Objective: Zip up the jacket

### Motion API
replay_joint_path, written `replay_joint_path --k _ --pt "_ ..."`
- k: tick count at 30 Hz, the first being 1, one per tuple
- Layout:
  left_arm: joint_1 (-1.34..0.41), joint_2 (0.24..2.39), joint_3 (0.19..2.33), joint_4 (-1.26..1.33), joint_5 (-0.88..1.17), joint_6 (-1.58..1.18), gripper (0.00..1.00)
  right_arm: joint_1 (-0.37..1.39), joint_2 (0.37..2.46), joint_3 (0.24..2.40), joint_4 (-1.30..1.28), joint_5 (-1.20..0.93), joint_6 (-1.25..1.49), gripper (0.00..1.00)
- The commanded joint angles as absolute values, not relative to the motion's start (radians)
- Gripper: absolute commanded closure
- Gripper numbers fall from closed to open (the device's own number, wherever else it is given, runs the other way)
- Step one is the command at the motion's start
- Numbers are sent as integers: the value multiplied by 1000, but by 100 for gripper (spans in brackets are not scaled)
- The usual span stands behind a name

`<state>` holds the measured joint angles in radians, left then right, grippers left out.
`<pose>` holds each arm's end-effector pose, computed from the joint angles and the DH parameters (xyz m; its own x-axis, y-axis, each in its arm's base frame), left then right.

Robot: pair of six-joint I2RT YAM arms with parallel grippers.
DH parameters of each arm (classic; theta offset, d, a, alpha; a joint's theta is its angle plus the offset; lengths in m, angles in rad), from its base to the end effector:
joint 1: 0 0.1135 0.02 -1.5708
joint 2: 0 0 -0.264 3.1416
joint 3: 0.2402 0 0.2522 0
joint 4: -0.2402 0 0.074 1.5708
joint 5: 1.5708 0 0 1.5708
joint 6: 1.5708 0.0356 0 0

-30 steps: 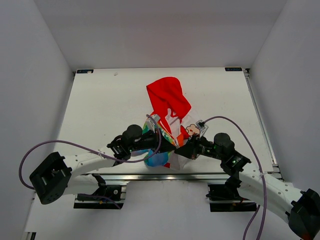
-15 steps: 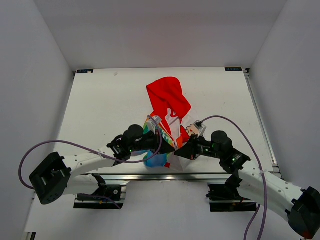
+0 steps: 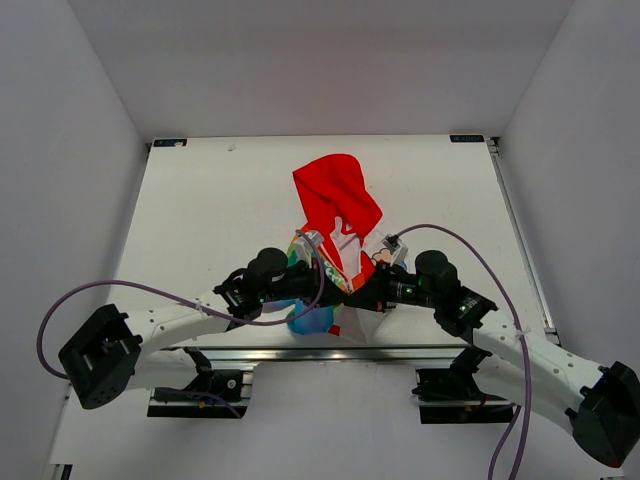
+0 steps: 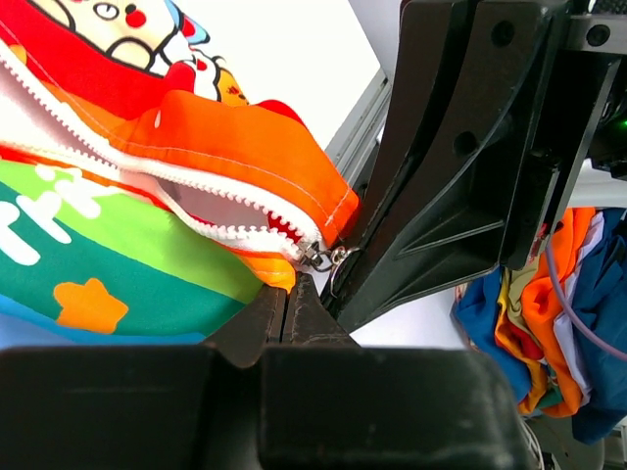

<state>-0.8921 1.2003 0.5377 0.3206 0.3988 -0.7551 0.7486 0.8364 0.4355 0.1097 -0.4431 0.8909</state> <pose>0.1494 -0.2072 0.2204 -0.8023 -0.0112 -0.5968 0.5453 0.3928 -0.7405 0.1315 0.1430 0.2386 -0.8444 0.1745 -0.5065 -0.4122 0.3924 0.8223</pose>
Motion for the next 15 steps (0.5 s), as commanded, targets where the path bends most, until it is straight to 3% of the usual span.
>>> replay_joint_path --k 1,3,11,15 --pt "-900 1184 537 270 428 -739 100 747 795 525 129 -332 887 100" --pt "-902 1186 535 270 436 -739 100 746 793 523 132 -276 844 100" --pt "-914 1201 532 268 457 -761 100 747 876 416 650 -268 776 100" --pt "-916 1212 531 250 460 -773 100 747 932 452 695 -272 724 100"
